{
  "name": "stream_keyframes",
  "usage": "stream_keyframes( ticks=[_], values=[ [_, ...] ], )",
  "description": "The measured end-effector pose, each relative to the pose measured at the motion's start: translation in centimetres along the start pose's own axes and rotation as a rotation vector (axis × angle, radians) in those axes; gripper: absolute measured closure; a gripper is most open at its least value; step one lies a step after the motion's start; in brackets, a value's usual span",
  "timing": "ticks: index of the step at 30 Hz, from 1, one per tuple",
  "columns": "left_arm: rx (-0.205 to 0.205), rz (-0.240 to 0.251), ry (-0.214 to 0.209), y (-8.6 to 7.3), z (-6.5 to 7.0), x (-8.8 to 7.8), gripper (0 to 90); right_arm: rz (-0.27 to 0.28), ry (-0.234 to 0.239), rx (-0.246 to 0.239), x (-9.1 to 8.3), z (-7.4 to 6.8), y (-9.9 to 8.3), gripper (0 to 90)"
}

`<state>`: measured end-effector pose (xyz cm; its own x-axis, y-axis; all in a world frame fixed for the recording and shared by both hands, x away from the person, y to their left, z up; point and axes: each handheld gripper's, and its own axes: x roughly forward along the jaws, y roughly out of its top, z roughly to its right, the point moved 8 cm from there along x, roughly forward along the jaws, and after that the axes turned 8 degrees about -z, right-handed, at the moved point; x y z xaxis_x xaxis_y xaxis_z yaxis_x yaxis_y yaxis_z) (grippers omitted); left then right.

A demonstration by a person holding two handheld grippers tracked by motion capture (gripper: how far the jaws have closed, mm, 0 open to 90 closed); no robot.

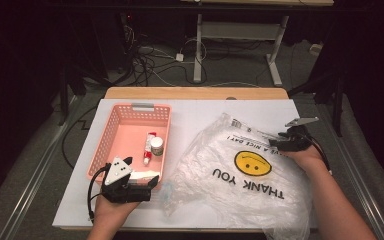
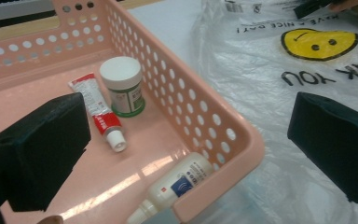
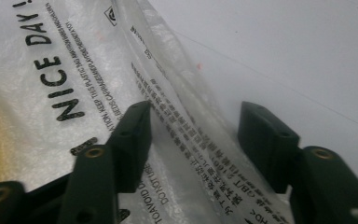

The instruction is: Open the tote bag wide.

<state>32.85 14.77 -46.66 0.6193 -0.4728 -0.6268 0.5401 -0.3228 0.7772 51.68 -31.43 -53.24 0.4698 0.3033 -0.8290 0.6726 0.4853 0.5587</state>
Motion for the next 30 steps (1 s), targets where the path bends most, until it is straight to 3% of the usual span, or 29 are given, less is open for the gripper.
stream_keyframes(
  ticks=[7, 8, 9, 13, 18, 25, 30],
  values=[
    [0.018, -0.006, 0.003, 0.1, 0.3, 0.2, 0.0, 0.022, 0.015, -0.034, -0.3, -0.5, -0.3, 76.6],
    [0.013, -0.009, 0.001, 0.0, 0.2, 0.3, 0.0, 0.022, 0.015, -0.034, -0.3, -0.5, -0.3, 76.6],
    [0.014, -0.01, 0.001, 0.0, 0.2, 0.3, 0.0, 0.016, 0.022, -0.053, -0.4, -0.8, -0.4, 86.3],
    [0.011, 0.0, -0.004, 0.2, 0.3, 0.1, 0.0, 0.014, 0.025, -0.056, -0.5, -1.3, -0.4, 90.0],
    [0.018, 0.01, -0.004, 0.3, 0.5, -0.2, 0.0, 0.036, 0.002, -0.007, -1.3, -0.6, -0.5, 90.0],
    [0.017, 0.011, -0.008, 0.5, 0.4, -0.1, 0.0, 0.106, -0.054, 0.122, -2.8, 2.5, -0.4, 90.0],
    [0.036, 0.015, -0.012, 0.7, 0.7, 0.1, 0.0, 0.123, -0.094, 0.178, -2.9, 4.1, 0.1, 90.0]
  ],
)
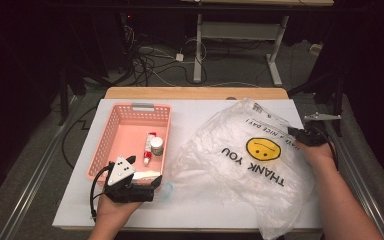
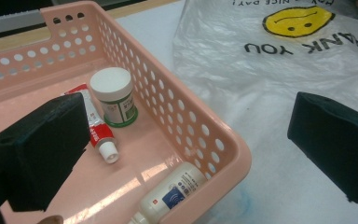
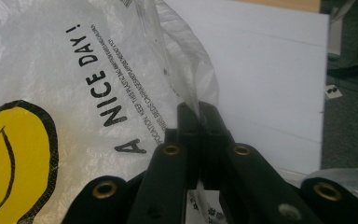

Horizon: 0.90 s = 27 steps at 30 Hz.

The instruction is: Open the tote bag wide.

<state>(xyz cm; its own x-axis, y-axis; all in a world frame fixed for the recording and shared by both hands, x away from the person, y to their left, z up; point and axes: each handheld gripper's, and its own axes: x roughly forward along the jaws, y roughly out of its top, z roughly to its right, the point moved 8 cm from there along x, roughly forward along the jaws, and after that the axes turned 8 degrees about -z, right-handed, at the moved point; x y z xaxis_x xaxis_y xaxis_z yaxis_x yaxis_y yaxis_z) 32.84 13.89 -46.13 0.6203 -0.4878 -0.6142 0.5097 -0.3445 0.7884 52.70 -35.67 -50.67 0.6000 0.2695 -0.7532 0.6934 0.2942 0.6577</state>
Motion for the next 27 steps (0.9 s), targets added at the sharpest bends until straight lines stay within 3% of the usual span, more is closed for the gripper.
stream_keyframes(
  ticks=[4, 6, 10, 13, 14, 16, 17, 18, 19, 20, 21, 23, 26, 27],
  values=[
    [-0.034, 0.026, -0.043, 0.3, 0.0, -0.2, 0.0, 0.026, -0.025, 0.045, 0.0, 1.2, 0.8, 90.0],
    [-0.036, 0.032, -0.038, 0.4, -0.2, -0.3, 0.0, 0.033, -0.049, 0.093, 0.1, 2.2, 1.0, 90.0],
    [-0.036, 0.021, -0.022, 0.0, -0.7, -0.4, 0.0, 0.039, -0.08, 0.129, 0.2, 2.9, 0.9, 90.0],
    [-0.053, 0.018, -0.004, -0.2, -1.2, -0.4, 0.0, 0.032, -0.084, 0.115, 0.2, 2.5, 0.7, 88.0],
    [-0.05, 0.016, 0.001, -0.2, -1.3, -0.4, 0.0, 0.037, -0.081, 0.1, 0.0, 2.1, 0.6, 75.3],
    [-0.04, 0.013, -0.013, -0.3, -1.3, -0.4, 0.0, 0.046, -0.072, 0.097, -0.3, 2.0, 0.6, 70.5],
    [-0.037, 0.011, -0.019, -0.3, -1.2, -0.3, 0.0, 0.078, -0.05, 0.086, -1.2, 1.8, 0.7, 60.5],
    [-0.029, 0.007, -0.025, -0.4, -1.1, -0.2, 0.0, 0.078, -0.05, 0.086, -1.2, 1.8, 0.7, 60.5],
    [-0.033, 0.004, -0.031, -0.5, -1.0, -0.2, 0.0, 0.104, -0.069, 0.065, -2.6, 1.8, 0.5, 55.7],
    [-0.044, 0.002, -0.043, -0.5, -0.9, -0.1, 0.0, 0.104, -0.069, 0.065, -2.6, 1.8, 0.5, 55.7],
    [-0.054, -0.003, -0.052, -0.5, -0.9, -0.1, 0.0, 0.133, -0.061, 0.056, -4.1, 1.6, 0.2, 51.9],
    [-0.061, -0.002, -0.064, -0.5, -0.8, -0.1, 0.0, 0.148, -0.059, 0.055, -4.9, 1.5, -0.1, 49.5],
    [-0.059, -0.007, -0.103, -0.4, -0.6, 0.0, 0.0, 0.173, -0.052, 0.026, -7.2, 0.1, -2.1, 43.3],
    [-0.057, -0.004, -0.098, -0.4, -0.5, 0.0, 0.0, 0.174, -0.035, 0.029, -7.5, -0.4, -2.8, 41.7]
  ],
)
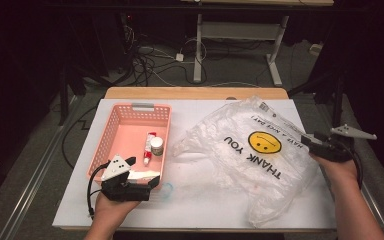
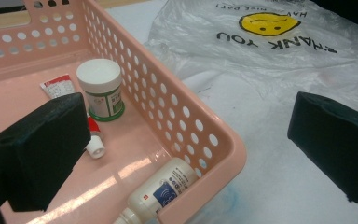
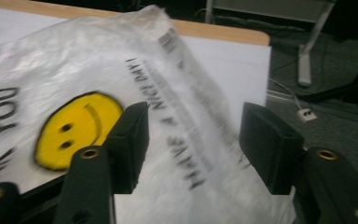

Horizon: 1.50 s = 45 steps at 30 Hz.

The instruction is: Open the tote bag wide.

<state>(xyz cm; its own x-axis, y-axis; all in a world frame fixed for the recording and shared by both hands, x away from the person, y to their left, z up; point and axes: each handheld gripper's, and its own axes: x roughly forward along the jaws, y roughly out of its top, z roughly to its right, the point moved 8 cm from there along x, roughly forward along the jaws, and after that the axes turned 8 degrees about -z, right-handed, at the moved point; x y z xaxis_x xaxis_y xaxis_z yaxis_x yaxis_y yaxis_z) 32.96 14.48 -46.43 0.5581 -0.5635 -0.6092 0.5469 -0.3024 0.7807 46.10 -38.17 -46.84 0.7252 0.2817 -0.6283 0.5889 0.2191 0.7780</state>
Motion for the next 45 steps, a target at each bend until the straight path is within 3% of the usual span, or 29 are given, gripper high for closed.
stream_keyframes(
  ticks=[1, 2, 3, 9, 19, 21, 25, 30, 32, 45],
  values=[
    [0.0, 0.005, -0.001, 0.1, 0.0, 0.0, 0.0, 0.0, 0.0, 0.0, 0.0, 0.0, 0.0, 41.7],
    [0.003, 0.007, 0.0, 0.1, 0.1, -0.1, 0.0, 0.005, 0.018, 0.002, -0.8, -1.0, -1.2, 39.8],
    [0.008, 0.009, 0.002, 0.1, 0.1, -0.1, 0.0, 0.005, 0.018, 0.002, -0.8, -1.0, -1.2, 39.8],
    [0.036, 0.017, 0.017, -0.1, -0.1, -0.1, 0.0, -0.019, 0.055, -0.007, -2.7, -4.3, -4.8, 31.4],
    [0.018, 0.005, 0.008, -0.3, -0.4, -0.4, 0.0, -0.002, 0.079, -0.019, -4.3, -5.6, -6.8, 14.8],
    [0.017, 0.01, 0.018, -0.3, -0.7, -0.6, 0.0, -0.006, 0.109, -0.007, -4.3, -5.9, -7.1, 4.9],
    [0.013, 0.025, 0.053, -0.4, -1.3, -0.9, 0.0, -0.022, 0.115, -0.003, -3.9, -6.2, -7.1, 0.4],
    [-0.006, 0.009, 0.038, -0.6, -1.5, -0.8, 0.0, -0.027, 0.11, -0.027, -3.6, -7.1, -6.9, 0.3],
    [-0.025, -0.003, 0.013, -0.7, -1.5, -0.7, 0.0, -0.018, 0.116, -0.037, -3.6, -7.4, -6.7, 0.3],
    [0.006, -0.015, -0.004, -0.8, -0.6, -0.3, 0.0, 0.058, 0.175, -0.106, -3.8, -11.8, -3.3, 0.3]
  ],
)
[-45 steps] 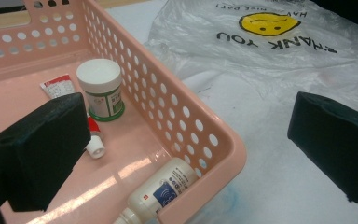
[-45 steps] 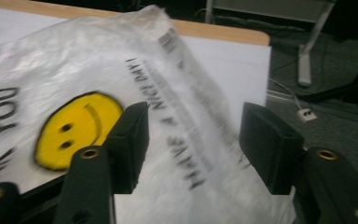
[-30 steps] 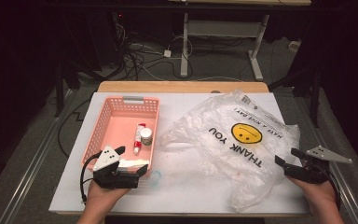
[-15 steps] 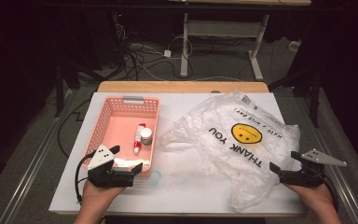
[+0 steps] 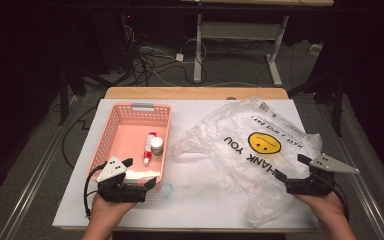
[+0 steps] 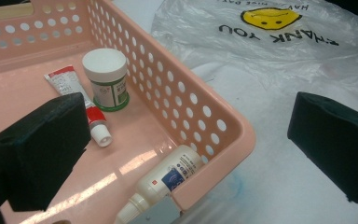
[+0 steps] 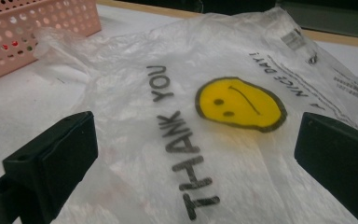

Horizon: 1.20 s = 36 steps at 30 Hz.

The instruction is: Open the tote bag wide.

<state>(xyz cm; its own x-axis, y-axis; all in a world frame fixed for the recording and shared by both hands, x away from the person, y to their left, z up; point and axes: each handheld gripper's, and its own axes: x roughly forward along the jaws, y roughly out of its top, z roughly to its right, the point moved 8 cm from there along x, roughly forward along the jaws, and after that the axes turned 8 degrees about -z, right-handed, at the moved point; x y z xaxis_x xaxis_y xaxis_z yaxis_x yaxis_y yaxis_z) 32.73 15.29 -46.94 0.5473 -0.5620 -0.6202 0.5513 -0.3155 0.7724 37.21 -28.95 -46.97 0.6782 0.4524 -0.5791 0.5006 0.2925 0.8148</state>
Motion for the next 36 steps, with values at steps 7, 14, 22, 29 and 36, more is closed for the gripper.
stream_keyframes(
  ticks=[7, 14, 22, 29, 36],
  values=[
    [0.013, 0.005, -0.002, 0.1, 0.3, 0.3, 0.0, 0.0, 0.014, -0.027, 1.2, -0.4, 3.2, 0.4],
    [0.016, 0.014, 0.002, 0.2, 0.8, 0.5, 0.0, -0.001, 0.124, -0.021, 3.1, -2.4, 3.8, 4.3],
    [0.009, 0.027, 0.012, 0.3, 0.9, 0.5, 0.0, -0.059, 0.173, -0.119, 4.2, -4.9, 3.7, 17.3],
    [0.007, 0.027, 0.029, 0.0, 0.5, 0.6, 0.0, -0.097, 0.194, -0.125, 4.5, -5.4, 3.3, 26.7],
    [0.015, 0.043, 0.035, 0.2, 0.8, 0.2, 0.0, -0.122, 0.195, -0.128, 4.8, -5.6, 2.7, 35.2]
  ],
)
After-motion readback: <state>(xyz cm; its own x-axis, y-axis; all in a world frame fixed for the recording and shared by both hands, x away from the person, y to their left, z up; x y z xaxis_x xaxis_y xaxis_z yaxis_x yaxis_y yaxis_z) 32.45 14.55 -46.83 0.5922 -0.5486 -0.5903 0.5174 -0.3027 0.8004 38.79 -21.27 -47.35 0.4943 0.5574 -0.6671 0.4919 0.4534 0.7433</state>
